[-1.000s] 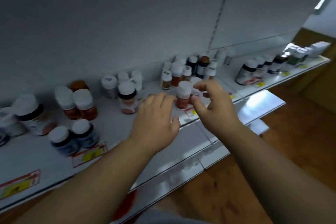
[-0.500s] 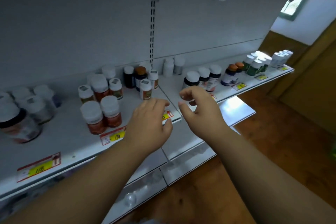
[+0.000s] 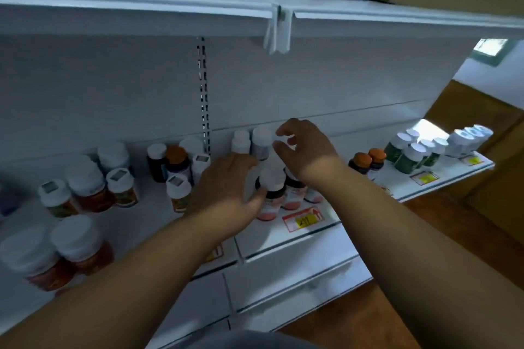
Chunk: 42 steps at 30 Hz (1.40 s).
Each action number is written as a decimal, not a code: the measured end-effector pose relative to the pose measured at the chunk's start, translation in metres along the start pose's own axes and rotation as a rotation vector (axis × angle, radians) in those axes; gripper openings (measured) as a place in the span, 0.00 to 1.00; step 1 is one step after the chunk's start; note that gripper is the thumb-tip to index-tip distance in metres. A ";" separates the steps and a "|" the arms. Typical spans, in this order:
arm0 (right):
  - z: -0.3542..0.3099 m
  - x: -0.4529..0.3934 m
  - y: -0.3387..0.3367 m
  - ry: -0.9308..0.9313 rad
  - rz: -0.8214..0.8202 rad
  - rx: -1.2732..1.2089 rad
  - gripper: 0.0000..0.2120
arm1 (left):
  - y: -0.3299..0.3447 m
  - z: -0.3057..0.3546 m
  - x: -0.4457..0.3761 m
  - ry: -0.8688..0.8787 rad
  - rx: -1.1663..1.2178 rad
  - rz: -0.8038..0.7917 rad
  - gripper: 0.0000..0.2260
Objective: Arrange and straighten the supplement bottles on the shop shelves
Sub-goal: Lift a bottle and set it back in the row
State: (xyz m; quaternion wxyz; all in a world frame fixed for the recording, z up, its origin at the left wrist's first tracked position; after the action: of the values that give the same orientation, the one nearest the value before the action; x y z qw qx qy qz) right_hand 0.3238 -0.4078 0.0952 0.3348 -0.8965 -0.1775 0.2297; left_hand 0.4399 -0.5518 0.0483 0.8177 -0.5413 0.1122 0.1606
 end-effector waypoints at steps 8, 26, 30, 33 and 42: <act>0.076 -0.123 0.030 0.010 -0.596 0.291 0.21 | 0.028 0.032 -0.046 -0.128 -0.037 0.196 0.19; 0.062 -0.100 -0.017 0.172 -0.474 -0.823 0.26 | 0.029 0.062 -0.045 -0.320 -0.012 0.307 0.32; 0.041 -0.067 -0.026 0.069 -0.458 -0.810 0.37 | 0.017 0.068 -0.031 -0.290 0.005 0.306 0.34; 0.027 -0.043 -0.024 0.139 -0.364 -0.869 0.34 | 0.008 0.066 -0.014 -0.252 -0.034 0.263 0.34; -0.014 0.047 -0.023 0.249 -0.183 -1.161 0.13 | -0.013 0.057 0.044 -0.079 0.036 0.104 0.32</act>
State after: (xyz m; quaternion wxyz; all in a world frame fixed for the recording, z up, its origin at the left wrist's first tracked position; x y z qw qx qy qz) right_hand 0.3668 -0.3769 0.1063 -0.1729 -0.9341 -0.3097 -0.0412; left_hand 0.4865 -0.4984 0.0658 0.8216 -0.5133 0.1105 0.2220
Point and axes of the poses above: each hand's wrist, its own x-axis away from the middle knuckle, its own y-axis out of the palm, z = x × y, the point moved 2 cm from there along -x, towards the middle knuckle, and after that the axes turned 8 degrees about -x, right-handed, at the moved point
